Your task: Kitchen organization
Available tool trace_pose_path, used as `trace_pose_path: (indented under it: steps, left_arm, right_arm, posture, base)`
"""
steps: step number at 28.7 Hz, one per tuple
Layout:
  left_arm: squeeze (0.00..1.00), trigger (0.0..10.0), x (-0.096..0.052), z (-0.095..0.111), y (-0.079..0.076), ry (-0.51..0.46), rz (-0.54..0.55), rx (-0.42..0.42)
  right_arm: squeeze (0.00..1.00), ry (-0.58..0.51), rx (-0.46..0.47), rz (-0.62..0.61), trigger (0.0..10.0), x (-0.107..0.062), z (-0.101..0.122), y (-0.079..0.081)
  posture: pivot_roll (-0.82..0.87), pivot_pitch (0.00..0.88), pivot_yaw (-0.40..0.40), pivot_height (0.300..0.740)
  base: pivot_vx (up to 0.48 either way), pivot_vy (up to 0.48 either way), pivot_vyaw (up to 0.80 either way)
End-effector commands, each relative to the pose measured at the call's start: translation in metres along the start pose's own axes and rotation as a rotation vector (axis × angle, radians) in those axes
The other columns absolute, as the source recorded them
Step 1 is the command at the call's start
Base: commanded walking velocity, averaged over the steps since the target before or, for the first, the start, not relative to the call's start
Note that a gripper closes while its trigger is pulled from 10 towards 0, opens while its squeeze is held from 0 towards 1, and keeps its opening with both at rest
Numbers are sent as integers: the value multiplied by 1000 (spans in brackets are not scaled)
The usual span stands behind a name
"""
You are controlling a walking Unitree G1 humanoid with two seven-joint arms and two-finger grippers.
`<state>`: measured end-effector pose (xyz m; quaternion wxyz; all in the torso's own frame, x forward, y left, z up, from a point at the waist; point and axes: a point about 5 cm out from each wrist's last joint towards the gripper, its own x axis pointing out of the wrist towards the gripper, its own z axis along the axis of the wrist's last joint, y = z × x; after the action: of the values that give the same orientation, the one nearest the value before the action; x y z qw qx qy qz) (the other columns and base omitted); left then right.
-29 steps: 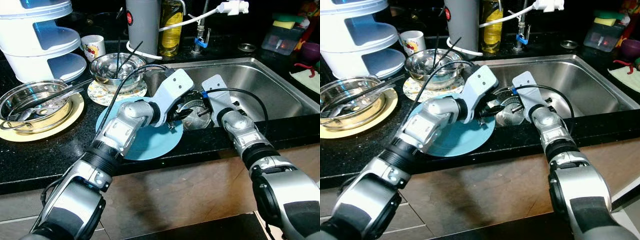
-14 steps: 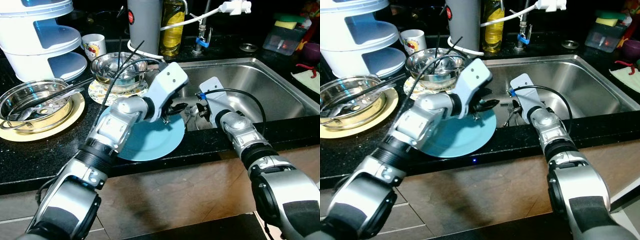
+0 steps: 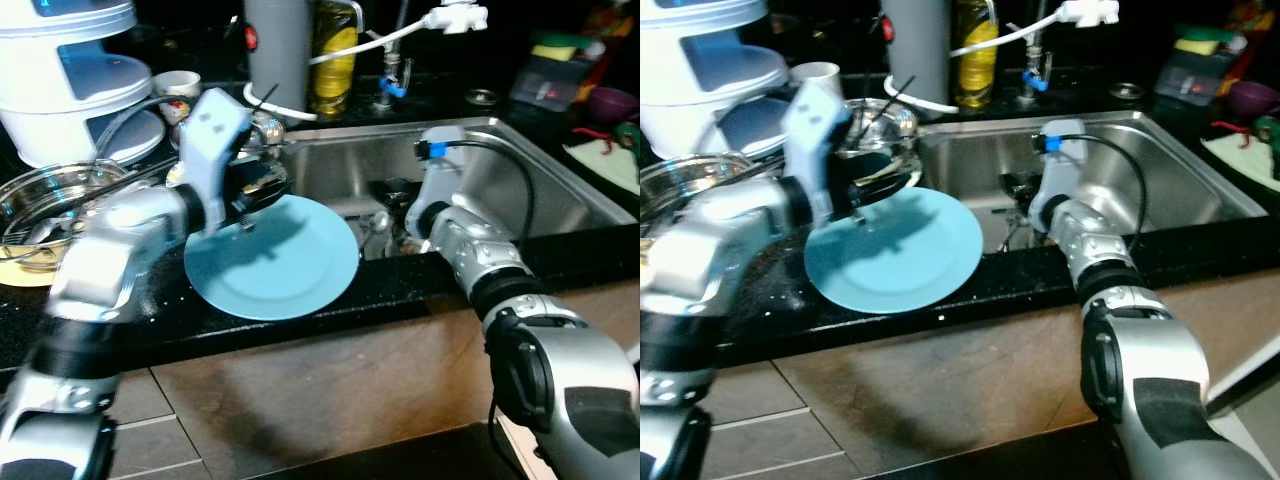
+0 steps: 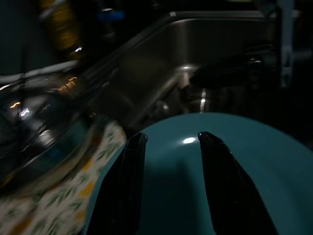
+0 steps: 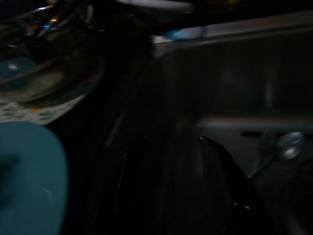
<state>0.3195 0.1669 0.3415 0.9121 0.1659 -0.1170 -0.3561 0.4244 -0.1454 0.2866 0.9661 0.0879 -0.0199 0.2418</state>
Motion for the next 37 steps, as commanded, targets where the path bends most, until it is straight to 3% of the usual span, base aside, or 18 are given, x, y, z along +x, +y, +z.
trace_pose_path:
  steps: [1, 4, 7, 8, 10, 13, 14, 15, 20, 26, 34, 37]
  left_arm:
    - [0, 10000, -13, 4, -2, -10, -4, -21]
    - [0, 10000, -34, 1, -3, -11, 14, -75]
    - [0, 10000, -46, -8, -1, 46, 46, -74]
    - [0, 10000, -53, -17, -3, 83, 49, -82]
    - [0, 10000, -56, -21, -5, 100, 42, -93]
    - [0, 10000, -57, -25, -8, 113, 37, -103]
    - [0, 10000, -58, -27, -9, 123, 36, -104]
    - [0, 10000, -59, -29, -11, 133, 38, -103]
    - [0, 10000, -59, -35, -10, 73, 98, -138]
    - [0, 10000, -62, -51, -18, 124, 99, -141]
    - [0, 10000, -70, -56, -15, 178, 139, -153]
    - [0, 10000, -74, -56, -14, 184, 144, -156]
  right_arm:
    - [1000, -26, 62, 37, 10000, 2, 6, 6]
    - [1000, -37, 149, 102, 10000, 5, 12, 14]
    - [1000, -28, 229, 143, 10000, 6, 13, 19]
    - [1000, -27, 301, 161, 10000, 7, 13, 21]
    - [1000, -27, 354, 165, 10000, 7, 13, 22]
    - [1000, -17, 357, 172, 10000, 7, 12, 22]
    - [745, -8, 340, 175, 10000, 7, 10, 23]
    - [0, 3, 321, 179, 10000, 7, 8, 23]
    - [0, 20, 240, 165, 10000, 5, -1, 21]
    - [0, 68, 138, 108, 10000, 0, -9, 11]
    - [0, 79, 167, 63, 10000, -3, -10, 4]
    - [0, 119, 164, 110, 10000, -4, -18, 7]
  posture:
    - [41, 153, -78, 740]
    - [43, 154, -81, 740]
    - [44, 157, -90, 740]
    - [43, 155, -95, 740]
    - [42, 153, -94, 740]
    - [42, 153, -94, 740]
    - [38, 152, -95, 740]
    - [38, 152, -95, 740]
    - [35, 150, -96, 740]
    - [27, 144, -97, 740]
    - [25, 148, -95, 740]
    - [25, 138, -95, 740]
  base:
    - [0, 0, 0]
    - [0, 0, 0]
    - [0, 0, 0]
    - [0, 0, 0]
    - [0, 0, 0]
    - [0, 0, 0]
    - [0, 0, 0]
    - [0, 0, 0]
    - [0, 0, 0]
    - [0, 0, 0]
    - [0, 0, 0]
    - [0, 0, 0]
